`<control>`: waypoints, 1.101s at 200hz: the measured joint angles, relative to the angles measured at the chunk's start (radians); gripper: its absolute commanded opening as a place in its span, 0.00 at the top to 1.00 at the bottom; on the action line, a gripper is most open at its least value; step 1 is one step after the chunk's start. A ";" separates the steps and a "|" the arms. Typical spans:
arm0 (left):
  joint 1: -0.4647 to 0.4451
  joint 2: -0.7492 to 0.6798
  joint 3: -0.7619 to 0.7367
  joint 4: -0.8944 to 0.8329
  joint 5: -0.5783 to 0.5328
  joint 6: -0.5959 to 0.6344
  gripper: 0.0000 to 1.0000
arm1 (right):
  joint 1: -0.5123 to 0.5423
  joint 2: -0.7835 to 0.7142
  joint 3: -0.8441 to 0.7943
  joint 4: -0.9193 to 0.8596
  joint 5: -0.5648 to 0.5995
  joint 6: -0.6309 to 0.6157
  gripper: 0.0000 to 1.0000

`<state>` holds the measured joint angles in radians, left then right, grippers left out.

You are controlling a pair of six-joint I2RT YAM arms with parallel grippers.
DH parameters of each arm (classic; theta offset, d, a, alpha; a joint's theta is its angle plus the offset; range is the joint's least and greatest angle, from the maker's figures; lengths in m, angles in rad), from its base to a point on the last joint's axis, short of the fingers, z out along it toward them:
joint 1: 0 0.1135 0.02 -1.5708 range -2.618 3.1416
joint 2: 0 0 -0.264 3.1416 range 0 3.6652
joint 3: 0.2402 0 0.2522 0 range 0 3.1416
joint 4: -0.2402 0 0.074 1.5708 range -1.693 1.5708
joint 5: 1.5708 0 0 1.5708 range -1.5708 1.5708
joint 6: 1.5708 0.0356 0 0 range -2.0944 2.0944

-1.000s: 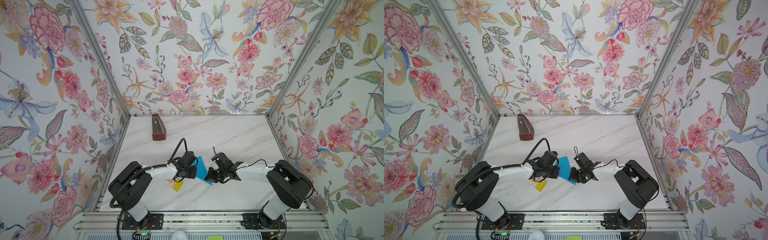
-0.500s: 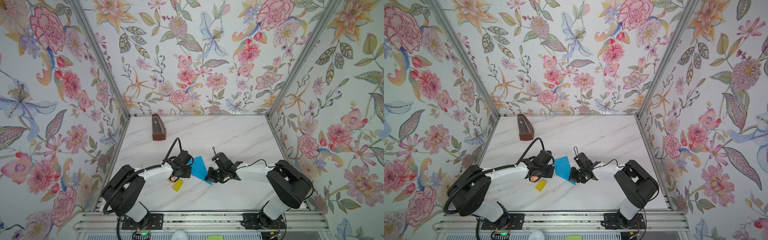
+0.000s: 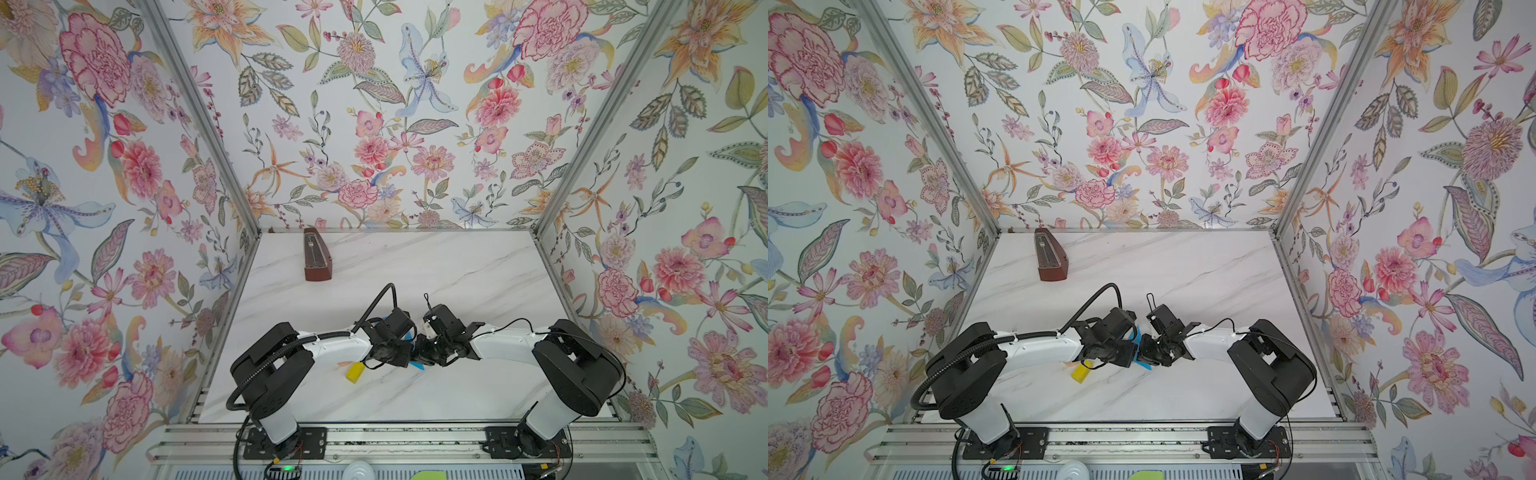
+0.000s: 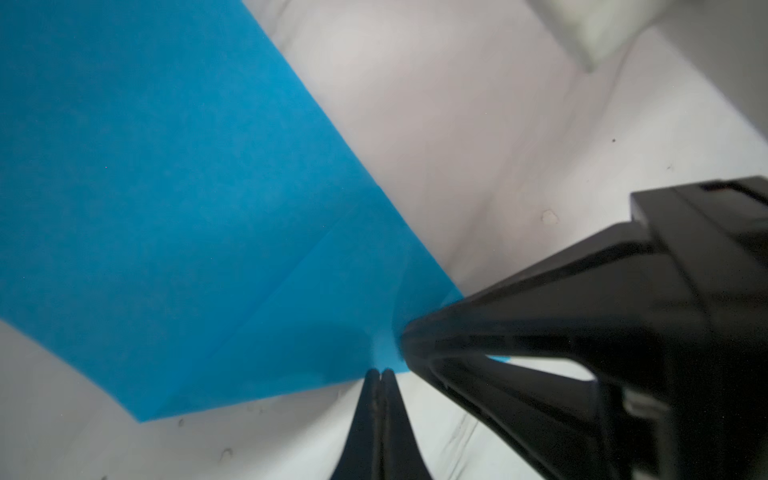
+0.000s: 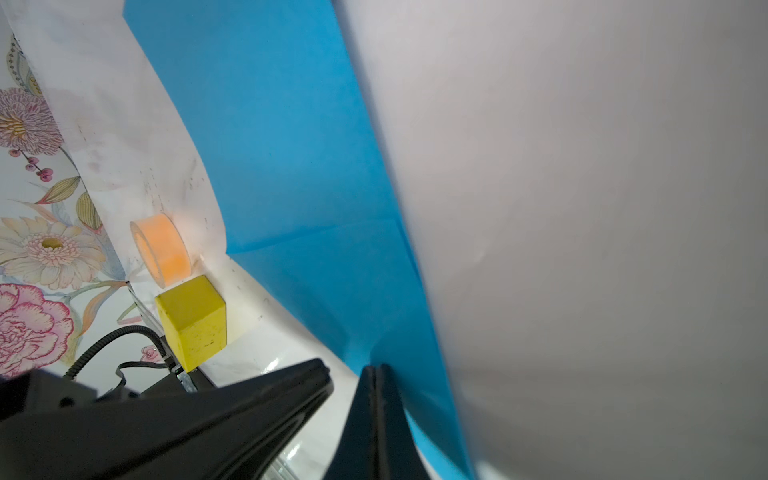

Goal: Fold a paper plane with a square sheet of paper (fold left side to right side)

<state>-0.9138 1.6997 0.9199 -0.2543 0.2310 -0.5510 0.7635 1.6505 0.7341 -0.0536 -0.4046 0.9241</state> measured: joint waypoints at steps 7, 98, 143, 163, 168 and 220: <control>0.000 0.000 0.000 0.001 0.002 0.000 1.00 | 0.000 0.000 0.000 0.000 0.000 0.000 1.00; 0.000 0.040 0.029 -0.031 -0.010 0.001 1.00 | 0.001 0.001 0.000 0.000 0.000 0.000 1.00; 0.018 0.042 0.032 -0.034 -0.028 0.004 1.00 | 0.001 0.001 0.000 0.002 0.000 0.006 1.00; 0.039 0.041 0.031 -0.034 -0.029 0.005 1.00 | 0.001 0.001 0.000 0.002 0.000 0.006 1.00; 0.045 0.040 0.030 -0.033 -0.029 0.006 1.00 | 0.001 0.001 0.000 0.002 0.000 0.006 1.00; 0.113 0.039 0.027 -0.033 -0.029 0.039 1.00 | 0.002 0.001 0.000 0.002 0.000 0.006 1.00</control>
<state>-0.8013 1.7382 0.9466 -0.2871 0.2020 -0.5121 0.7654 1.6512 0.7341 -0.0513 -0.4042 0.9306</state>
